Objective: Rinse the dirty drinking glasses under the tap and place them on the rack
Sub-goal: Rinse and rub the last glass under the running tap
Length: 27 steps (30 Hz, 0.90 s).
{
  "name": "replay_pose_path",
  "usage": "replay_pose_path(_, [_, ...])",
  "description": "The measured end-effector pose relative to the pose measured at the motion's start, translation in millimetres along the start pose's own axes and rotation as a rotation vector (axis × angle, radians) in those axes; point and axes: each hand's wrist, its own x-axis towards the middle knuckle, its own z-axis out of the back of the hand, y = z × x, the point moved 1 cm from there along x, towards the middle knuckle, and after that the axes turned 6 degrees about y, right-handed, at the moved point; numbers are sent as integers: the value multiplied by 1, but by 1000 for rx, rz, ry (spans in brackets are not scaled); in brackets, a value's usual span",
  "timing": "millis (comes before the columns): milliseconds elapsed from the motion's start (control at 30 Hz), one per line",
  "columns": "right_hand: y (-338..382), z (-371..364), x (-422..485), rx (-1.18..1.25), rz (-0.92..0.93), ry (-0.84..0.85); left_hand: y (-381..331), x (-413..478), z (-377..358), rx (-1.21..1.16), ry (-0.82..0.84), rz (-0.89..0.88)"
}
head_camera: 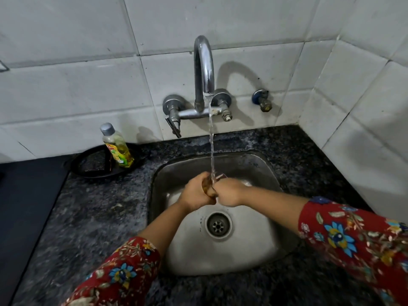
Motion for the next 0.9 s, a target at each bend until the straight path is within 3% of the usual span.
replay_pose_path(67, [9, -5, 5, 117, -46, -5, 1, -1, -1, -36, -39, 6])
replay_pose_path(267, [-14, 6, -12, -113, 193, -154, 14, 2, 10, -51, 232, -61])
replay_pose_path(333, [-4, 2, -7, -256, 131, -85, 8, -2, 4, -68, 81, -82])
replay_pose_path(400, [11, -4, 1, -195, 175, -80, 3, -8, -2, -47, -129, -110])
replay_pose_path(433, [13, -5, 3, -139, 179, -107, 3, -9, -1, -67, -155, -129])
replay_pose_path(500, [8, 3, -6, -122, 136, -105, 9, -7, 6, -136, -12, -130])
replay_pose_path(567, [-2, 13, -15, -305, 204, -94, 13, -3, 13, -91, 157, -91])
replay_pose_path(633, [-3, 15, -14, -369, 153, -84, 10, -4, 10, -55, 140, -77])
replay_pose_path(767, [16, 7, -2, -150, 57, 66, 4, -10, 0, -40, -69, -94])
replay_pose_path(800, [13, 7, -4, -131, 81, 39, 6, -10, 2, -87, -36, -91])
replay_pose_path(900, [-2, 4, -6, -410, 191, -84, 9, -9, 10, -115, 168, -68])
